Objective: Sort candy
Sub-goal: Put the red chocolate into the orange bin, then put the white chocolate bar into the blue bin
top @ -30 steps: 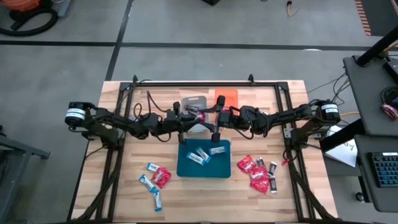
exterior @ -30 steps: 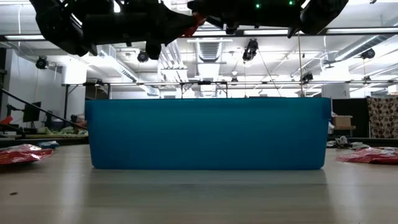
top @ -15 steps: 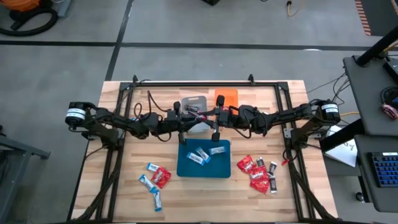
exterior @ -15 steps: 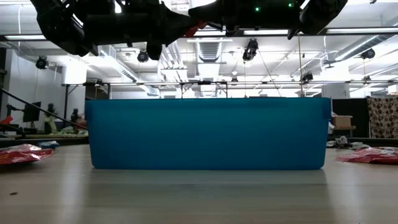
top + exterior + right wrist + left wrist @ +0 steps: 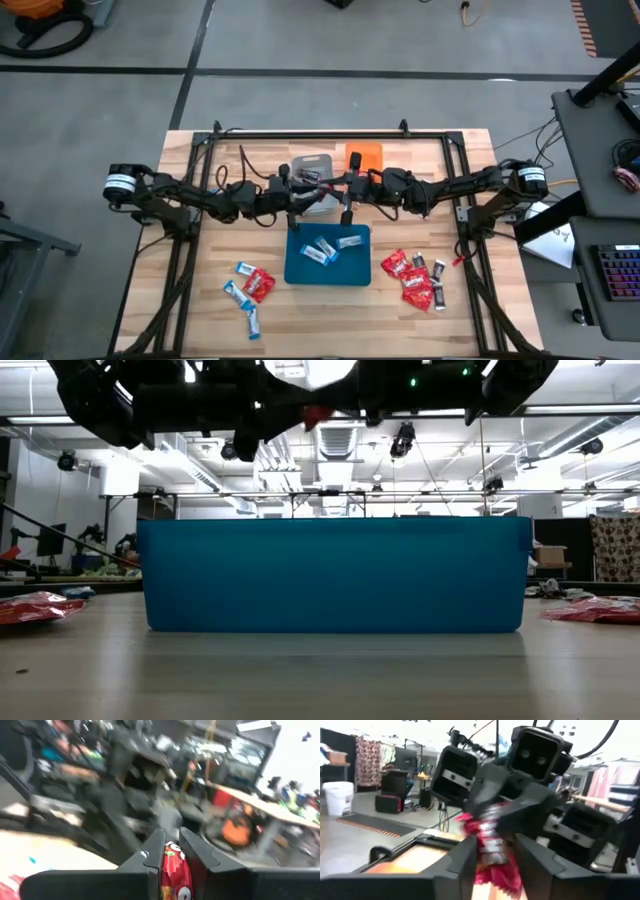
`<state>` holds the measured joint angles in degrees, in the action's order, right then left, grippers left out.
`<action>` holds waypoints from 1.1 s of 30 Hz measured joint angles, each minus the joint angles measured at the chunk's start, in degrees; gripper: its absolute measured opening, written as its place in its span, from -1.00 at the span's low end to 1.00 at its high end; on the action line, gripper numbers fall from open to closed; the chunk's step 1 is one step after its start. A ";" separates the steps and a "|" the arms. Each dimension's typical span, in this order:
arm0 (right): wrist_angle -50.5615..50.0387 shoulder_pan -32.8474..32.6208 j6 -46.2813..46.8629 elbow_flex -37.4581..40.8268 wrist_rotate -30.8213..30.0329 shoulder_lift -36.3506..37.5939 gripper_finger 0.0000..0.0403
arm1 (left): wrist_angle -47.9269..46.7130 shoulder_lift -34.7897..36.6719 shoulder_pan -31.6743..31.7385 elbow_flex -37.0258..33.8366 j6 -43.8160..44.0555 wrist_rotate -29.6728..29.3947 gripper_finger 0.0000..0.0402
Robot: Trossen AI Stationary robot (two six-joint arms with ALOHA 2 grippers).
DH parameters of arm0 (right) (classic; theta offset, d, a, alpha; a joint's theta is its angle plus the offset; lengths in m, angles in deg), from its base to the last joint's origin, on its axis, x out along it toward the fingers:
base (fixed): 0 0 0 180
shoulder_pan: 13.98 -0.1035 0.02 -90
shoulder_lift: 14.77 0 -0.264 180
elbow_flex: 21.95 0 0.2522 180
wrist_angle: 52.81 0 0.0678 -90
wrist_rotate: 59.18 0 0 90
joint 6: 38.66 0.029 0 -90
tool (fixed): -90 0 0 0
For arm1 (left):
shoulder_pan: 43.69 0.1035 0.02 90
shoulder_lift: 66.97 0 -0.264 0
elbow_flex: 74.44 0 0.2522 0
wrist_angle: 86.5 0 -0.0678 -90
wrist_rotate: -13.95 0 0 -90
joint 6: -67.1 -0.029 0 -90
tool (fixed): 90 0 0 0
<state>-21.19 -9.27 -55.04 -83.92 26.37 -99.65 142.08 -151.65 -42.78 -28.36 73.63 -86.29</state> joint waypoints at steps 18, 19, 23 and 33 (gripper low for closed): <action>-37.71 21.06 30.75 0.04 -22.56 -1.95 -0.73 | -42.38 13.56 0.00 0.06 5.47 -18.12 -0.09; -39.10 21.92 32.67 0.04 -22.43 -2.50 -0.69 | -45.29 14.36 0.00 0.36 6.55 -18.80 -0.09; -40.44 23.35 35.73 0.04 -22.30 -3.95 -0.56 | -57.82 16.98 0.00 2.56 12.02 -20.69 -0.09; -40.82 22.77 35.39 -0.01 -20.70 -1.97 -0.19 | -97.56 17.50 0.02 14.10 33.21 -20.91 -0.09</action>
<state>-62.01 13.49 -19.66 -83.93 5.67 -101.62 44.52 -134.16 -42.76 -14.26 106.83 -107.20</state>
